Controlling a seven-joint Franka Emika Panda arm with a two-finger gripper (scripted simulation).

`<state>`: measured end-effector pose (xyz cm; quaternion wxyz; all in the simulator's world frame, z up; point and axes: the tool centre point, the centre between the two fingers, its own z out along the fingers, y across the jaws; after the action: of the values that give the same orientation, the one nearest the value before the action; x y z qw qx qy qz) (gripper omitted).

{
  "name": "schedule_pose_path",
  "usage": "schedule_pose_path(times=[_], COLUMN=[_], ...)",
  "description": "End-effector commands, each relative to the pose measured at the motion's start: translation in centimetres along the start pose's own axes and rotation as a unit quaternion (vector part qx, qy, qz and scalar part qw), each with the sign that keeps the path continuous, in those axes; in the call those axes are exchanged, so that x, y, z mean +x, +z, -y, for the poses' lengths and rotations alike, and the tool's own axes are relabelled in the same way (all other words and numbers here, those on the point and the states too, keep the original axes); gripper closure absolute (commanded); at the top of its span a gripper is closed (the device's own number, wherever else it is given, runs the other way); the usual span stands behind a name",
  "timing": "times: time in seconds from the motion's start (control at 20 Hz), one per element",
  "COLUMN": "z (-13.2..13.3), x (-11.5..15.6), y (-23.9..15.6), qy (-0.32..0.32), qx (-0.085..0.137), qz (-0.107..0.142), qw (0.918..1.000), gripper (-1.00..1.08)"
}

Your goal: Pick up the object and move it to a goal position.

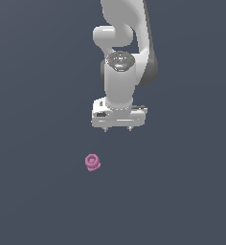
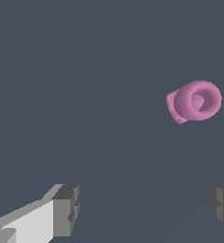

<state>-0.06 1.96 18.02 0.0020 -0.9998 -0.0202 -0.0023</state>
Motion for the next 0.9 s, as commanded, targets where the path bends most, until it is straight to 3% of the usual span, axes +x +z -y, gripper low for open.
schedule_pose_path(times=[0.0,0.45,0.85], z=[0.0,1.1,0.4], x=[0.0,-0.4,0.3], y=[0.0,-1.0,-0.5], qy=[0.000,0.006,-0.007], qx=[0.000,0.008,0.006], qz=[0.000,0.000,0.000], qw=[1.0000,1.0000,1.0000], gripper=[-0.92,-0.92,-0.92])
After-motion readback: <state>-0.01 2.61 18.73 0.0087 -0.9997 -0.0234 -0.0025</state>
